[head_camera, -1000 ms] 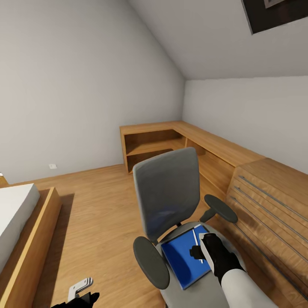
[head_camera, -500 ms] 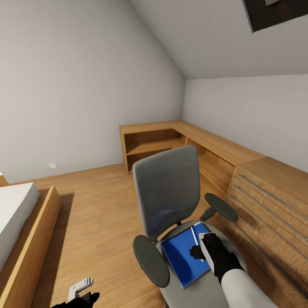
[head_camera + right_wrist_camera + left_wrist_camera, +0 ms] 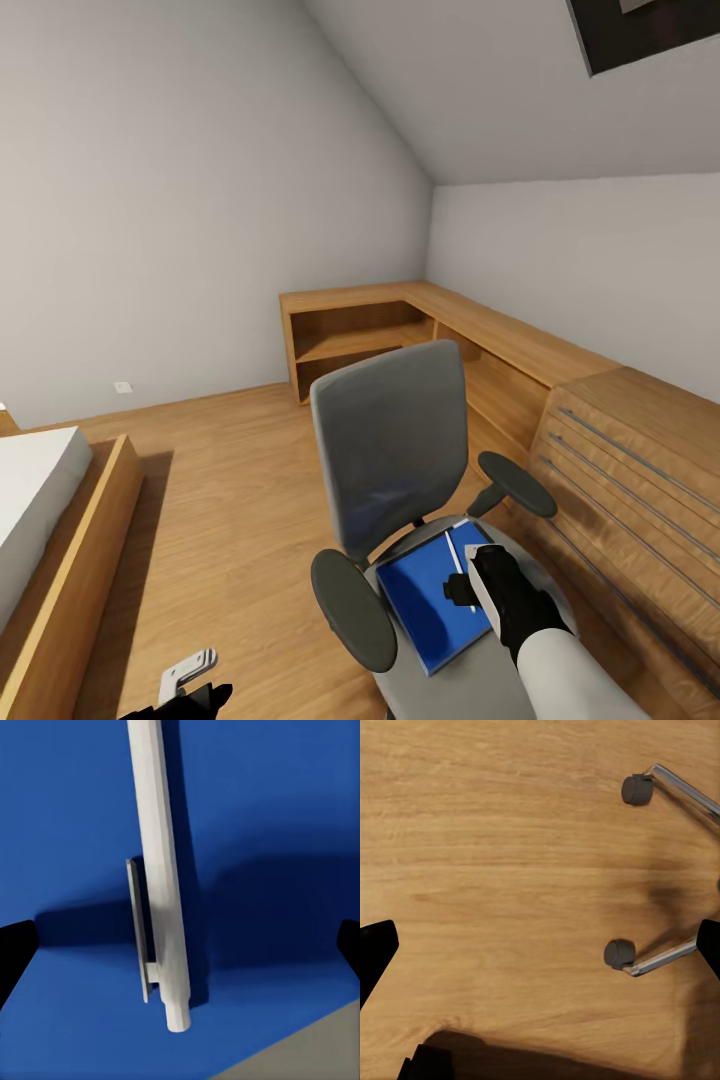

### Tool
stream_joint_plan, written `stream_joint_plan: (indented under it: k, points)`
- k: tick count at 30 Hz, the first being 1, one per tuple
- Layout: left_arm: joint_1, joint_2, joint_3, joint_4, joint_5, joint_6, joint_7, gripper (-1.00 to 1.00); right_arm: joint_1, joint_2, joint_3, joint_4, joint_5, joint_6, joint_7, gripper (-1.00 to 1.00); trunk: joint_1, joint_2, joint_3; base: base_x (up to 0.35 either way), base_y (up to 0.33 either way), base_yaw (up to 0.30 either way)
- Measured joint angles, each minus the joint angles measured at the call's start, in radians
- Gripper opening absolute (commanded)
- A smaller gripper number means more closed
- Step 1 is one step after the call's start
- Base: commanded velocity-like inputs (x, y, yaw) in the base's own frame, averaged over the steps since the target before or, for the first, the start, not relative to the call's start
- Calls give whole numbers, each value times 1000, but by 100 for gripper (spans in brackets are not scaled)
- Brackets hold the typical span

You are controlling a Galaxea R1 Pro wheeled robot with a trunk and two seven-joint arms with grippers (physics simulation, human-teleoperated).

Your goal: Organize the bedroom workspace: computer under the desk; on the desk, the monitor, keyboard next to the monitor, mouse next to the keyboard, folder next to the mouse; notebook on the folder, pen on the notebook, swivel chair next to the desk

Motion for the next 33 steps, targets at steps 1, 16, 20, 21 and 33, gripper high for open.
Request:
stream_joint_plan:
  k: [1, 16, 20, 21, 33]
  points:
    - [0, 0, 0, 0, 0, 0, 0, 100, 0, 0, 0, 0, 0, 0, 0, 100, 0, 0, 0, 0, 0, 0]
    - [0, 0, 0, 0, 0, 0, 0, 100, 0, 0, 0, -1, 4, 0, 1, -100, 0, 0, 0, 0, 0, 0]
    - [0, 0, 0, 0, 0, 0, 0, 100, 0, 0, 0, -1, 4, 0, 1, -100, 0, 0, 0, 0, 0, 0]
    - [0, 0, 0, 0, 0, 0, 0, 100, 0, 0, 0, -1, 4, 0, 1, -100, 0, 0, 0, 0, 0, 0]
    - [0, 1, 1, 0, 0, -1, -2, 100, 0, 0, 0, -1, 6, 0, 0, -100, 0, 0, 0, 0, 0, 0]
